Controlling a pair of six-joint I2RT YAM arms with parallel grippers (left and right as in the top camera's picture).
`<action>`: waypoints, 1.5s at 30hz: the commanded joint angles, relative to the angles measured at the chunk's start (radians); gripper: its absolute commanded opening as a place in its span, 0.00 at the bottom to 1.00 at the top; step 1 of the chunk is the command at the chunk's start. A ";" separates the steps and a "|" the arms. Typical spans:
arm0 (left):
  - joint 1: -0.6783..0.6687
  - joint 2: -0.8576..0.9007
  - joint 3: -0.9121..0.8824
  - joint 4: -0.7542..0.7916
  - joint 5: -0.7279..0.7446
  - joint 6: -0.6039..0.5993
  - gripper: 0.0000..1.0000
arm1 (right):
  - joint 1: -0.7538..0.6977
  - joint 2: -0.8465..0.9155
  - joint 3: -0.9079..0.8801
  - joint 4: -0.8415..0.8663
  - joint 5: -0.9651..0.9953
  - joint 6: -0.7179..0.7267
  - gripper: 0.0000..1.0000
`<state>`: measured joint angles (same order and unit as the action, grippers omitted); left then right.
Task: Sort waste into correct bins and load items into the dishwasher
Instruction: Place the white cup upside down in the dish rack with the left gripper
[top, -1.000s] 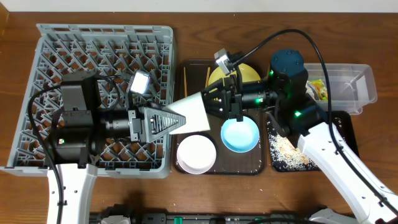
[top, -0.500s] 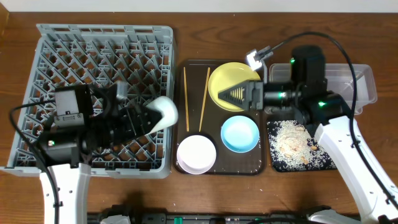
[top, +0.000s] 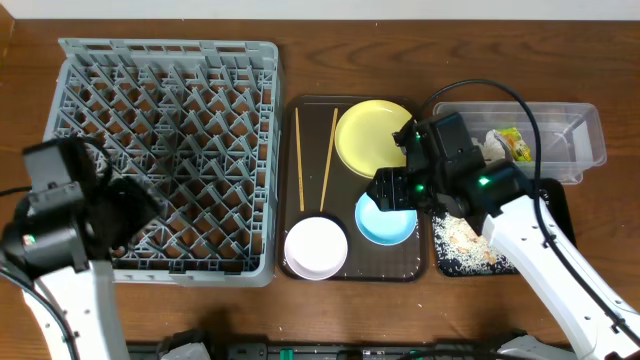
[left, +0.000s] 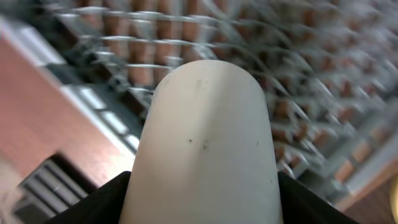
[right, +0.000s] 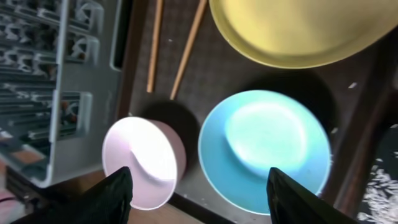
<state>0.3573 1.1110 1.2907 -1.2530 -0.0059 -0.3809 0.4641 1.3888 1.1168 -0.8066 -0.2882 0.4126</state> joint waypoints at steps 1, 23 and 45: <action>0.089 0.083 -0.010 0.024 -0.096 -0.087 0.67 | 0.011 -0.007 0.005 -0.001 0.051 -0.025 0.67; 0.216 0.403 -0.005 0.061 0.024 -0.088 0.86 | 0.011 -0.007 0.005 -0.010 0.051 -0.025 0.68; -0.324 0.011 0.009 0.039 0.465 0.367 0.88 | 0.105 -0.007 0.005 0.032 0.115 -0.027 0.54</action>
<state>0.1257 1.1297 1.2881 -1.2057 0.4362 -0.0967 0.5652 1.3888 1.1168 -0.7765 -0.2039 0.3618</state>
